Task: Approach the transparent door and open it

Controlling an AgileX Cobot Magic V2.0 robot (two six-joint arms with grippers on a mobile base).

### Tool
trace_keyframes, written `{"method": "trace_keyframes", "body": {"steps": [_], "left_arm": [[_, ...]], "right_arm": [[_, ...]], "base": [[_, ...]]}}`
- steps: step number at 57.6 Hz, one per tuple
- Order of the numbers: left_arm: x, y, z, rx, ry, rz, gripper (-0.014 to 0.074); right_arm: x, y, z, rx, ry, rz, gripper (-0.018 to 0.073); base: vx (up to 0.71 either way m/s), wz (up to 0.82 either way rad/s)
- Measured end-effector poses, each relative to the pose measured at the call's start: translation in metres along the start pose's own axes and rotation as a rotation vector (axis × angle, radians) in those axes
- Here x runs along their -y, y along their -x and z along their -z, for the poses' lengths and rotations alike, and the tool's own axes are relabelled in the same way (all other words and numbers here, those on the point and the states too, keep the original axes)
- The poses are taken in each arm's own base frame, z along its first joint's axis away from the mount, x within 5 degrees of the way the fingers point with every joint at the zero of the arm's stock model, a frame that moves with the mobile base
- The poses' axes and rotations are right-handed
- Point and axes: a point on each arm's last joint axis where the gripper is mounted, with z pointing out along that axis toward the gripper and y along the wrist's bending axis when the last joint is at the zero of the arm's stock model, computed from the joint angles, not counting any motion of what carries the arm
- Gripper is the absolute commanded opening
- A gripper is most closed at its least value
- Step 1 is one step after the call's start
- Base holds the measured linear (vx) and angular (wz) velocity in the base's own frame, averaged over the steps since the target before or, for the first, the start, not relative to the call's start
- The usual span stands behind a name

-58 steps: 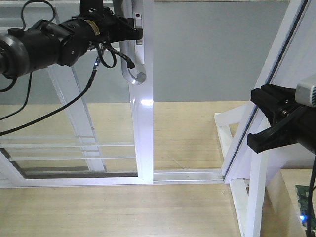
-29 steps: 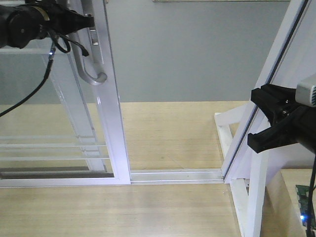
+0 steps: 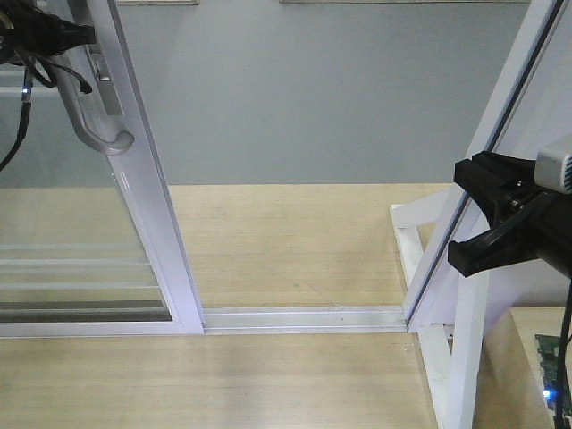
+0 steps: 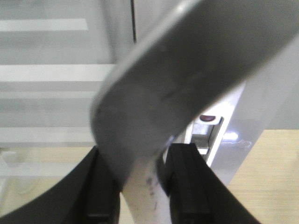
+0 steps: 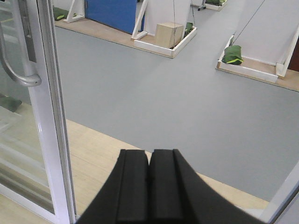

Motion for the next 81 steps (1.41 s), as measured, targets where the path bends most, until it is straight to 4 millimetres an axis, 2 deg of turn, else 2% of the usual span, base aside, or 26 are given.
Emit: {"method": "trace_keyframes", "body": {"steps": [8, 15, 19, 32, 44, 53, 67, 74, 81], "left_arm": [[-0.002, -0.005, 0.026, 0.026, -0.003, -0.028, 0.0004], [0.014, -0.001, 0.073, 0.131, -0.068, -0.041, 0.0004], [0.015, -0.007, 0.097, 0.163, -0.085, -0.046, 0.0004], [0.011, -0.067, 0.154, 0.107, -0.102, -0.057, 0.0004], [0.014, -0.114, 0.211, 0.134, -0.168, -0.054, 0.0004], [0.008, -0.151, 0.25, 0.14, -0.207, -0.004, 0.0004], [-0.009, -0.195, 0.296, 0.185, -0.208, 0.041, 0.0004], [-0.014, -0.202, 0.309, 0.24, -0.211, 0.054, 0.0004], [-0.015, -0.203, 0.314, 0.268, -0.214, 0.059, 0.0004]], "right_arm": [[0.0, 0.0, 0.0, 0.0, 0.0, 0.0, -0.0003], [0.0, 0.0, 0.0, 0.0, 0.0, 0.0, -0.0003], [0.0, 0.0, 0.001, 0.003, 0.0, 0.0, -0.0003], [0.001, 0.006, 0.015, 0.05, -0.004, 0.0, -0.0003], [0.0, 0.008, 0.042, 0.061, 0.0, 0.005, -0.0003], [0.0, 0.004, 0.068, 0.042, 0.005, 0.02, -0.0003], [-0.001, -0.005, 0.101, 0.036, 0.003, 0.035, -0.0003], [0.0, -0.005, 0.104, 0.046, -0.013, 0.062, -0.0003], [0.001, -0.005, 0.104, 0.042, -0.023, 0.083, -0.0001]], "base": [[0.0, 0.0], [0.0, 0.0], [0.0, -0.01], [0.0, 0.0], [0.0, 0.0], [0.0, 0.0], [0.0, 0.0], [0.0, 0.0], [0.0, 0.0]]}}
